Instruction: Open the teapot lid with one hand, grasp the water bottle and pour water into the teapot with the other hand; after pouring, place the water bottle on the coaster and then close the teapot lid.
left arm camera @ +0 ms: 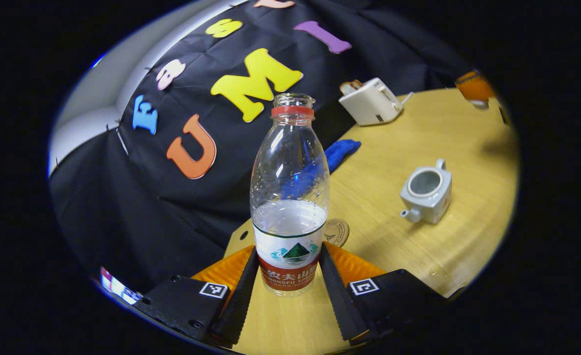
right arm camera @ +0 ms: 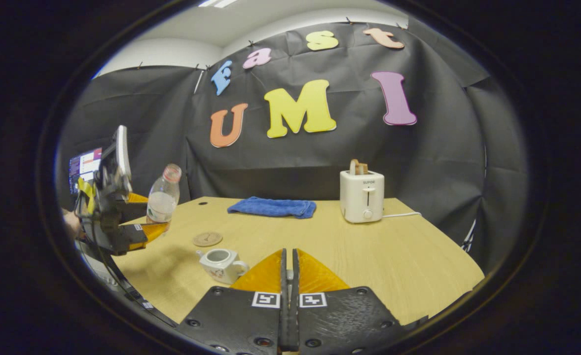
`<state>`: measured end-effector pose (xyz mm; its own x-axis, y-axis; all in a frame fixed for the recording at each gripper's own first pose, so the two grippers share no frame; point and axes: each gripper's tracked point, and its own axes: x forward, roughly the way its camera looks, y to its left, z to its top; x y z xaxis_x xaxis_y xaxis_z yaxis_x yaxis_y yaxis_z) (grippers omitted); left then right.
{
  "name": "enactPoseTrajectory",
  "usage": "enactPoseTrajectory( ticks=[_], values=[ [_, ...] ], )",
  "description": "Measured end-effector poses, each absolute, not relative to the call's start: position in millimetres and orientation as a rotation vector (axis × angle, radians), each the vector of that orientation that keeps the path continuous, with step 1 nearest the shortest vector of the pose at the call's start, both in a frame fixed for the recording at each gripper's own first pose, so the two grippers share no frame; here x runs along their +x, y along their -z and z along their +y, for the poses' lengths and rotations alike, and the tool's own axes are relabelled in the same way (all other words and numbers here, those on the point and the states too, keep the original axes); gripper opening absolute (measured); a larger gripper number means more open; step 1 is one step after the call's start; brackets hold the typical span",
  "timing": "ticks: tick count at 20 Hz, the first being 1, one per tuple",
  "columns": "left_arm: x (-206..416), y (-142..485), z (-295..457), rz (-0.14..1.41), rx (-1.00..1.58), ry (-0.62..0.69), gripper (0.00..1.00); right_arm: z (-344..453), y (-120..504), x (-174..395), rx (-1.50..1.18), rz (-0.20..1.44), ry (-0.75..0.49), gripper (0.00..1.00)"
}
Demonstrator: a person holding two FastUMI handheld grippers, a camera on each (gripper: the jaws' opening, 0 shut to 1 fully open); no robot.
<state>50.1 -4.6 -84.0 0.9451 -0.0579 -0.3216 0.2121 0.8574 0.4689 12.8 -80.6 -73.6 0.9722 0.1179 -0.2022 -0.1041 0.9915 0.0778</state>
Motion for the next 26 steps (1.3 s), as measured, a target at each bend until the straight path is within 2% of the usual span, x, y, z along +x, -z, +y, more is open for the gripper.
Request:
enactPoseTrajectory(
  ticks=[4,9,15,20,26],
  values=[
    [67.4,74.9,-10.4,0.252,0.192,0.167,0.75,-71.7,73.0,13.1,0.062,0.210,-0.120,0.00],
    [101.6,87.2,-17.1,0.249,-0.007,0.206,0.75,-71.7,78.5,12.6,0.065,0.224,-0.113,0.00],
    [142.8,98.4,-24.4,0.225,-0.084,0.215,0.75,-78.9,89.5,15.0,0.069,0.250,-0.097,0.00],
    [157.7,131.3,-25.8,0.322,-0.083,0.214,0.76,-86.7,98.8,18.9,0.074,0.271,-0.080,0.00],
    [160.8,139.5,-27.4,0.345,-0.087,0.222,0.78,-82.6,101.3,21.7,0.063,0.279,-0.083,0.00]
  ],
)
